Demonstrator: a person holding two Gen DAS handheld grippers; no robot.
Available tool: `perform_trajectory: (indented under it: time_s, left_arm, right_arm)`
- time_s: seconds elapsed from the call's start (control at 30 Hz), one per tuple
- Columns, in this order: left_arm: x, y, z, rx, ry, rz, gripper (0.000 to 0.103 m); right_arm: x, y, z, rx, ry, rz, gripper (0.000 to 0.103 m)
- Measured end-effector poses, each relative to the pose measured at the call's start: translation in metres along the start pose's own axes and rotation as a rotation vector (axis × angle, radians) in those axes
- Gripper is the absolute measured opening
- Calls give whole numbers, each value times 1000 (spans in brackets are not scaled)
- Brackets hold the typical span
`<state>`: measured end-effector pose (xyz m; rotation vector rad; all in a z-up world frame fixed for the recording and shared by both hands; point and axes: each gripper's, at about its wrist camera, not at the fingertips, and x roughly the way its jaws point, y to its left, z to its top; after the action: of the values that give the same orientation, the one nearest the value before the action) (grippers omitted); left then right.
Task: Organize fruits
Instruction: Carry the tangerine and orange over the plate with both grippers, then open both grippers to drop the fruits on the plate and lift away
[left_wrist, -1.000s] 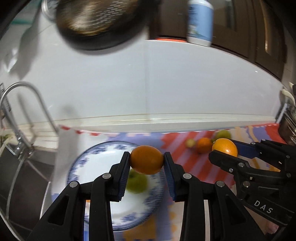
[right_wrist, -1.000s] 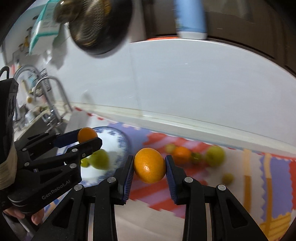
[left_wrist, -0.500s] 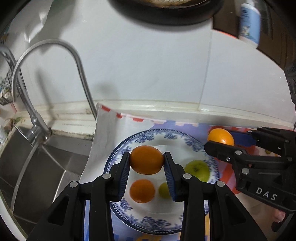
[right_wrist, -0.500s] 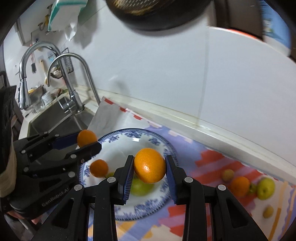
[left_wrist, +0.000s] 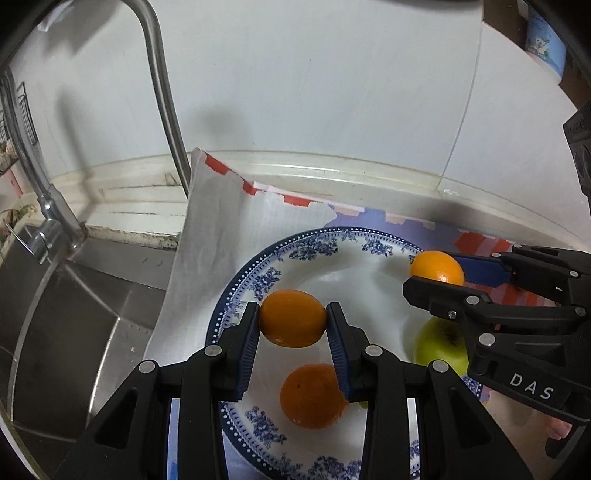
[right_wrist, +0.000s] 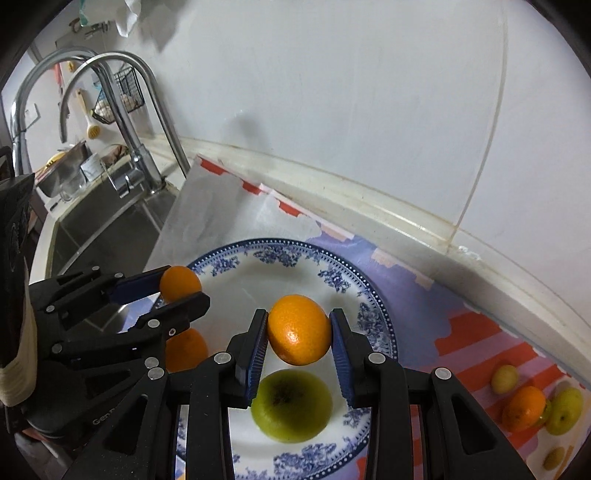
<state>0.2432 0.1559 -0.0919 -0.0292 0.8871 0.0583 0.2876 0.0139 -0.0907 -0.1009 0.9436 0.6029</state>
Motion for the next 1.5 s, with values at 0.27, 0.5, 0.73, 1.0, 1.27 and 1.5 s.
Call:
perform_trajectory:
  time_s: [0.27,0.5,0.73,1.0,1.27,1.5]
  left_arm:
    - [2,-1,0,-5,-9,11,38]
    - [-24,-6,-1,-5,-70,29,45]
    - [-70,-17,-11,-23,-158,46,58]
    - [-122,-45,-27,-6,-249,22,69]
    - [-160,-82,-47,23,-306,-16,80]
    - [-174,-115,-60,49,-372,-22,88]
  right_arm:
    - [8,-2,0,5,15,14,35]
    - [-13,-4,-5,16,-29,-10,42]
    - [-58,-3,-24,42,-101,-61,42]
    - [-121,-3,-54,90,-199,-101,53]
    - [-187,-16,-88,158,-291,-204,62]
    - [-225,-33,-121,209,-346,-301,62]
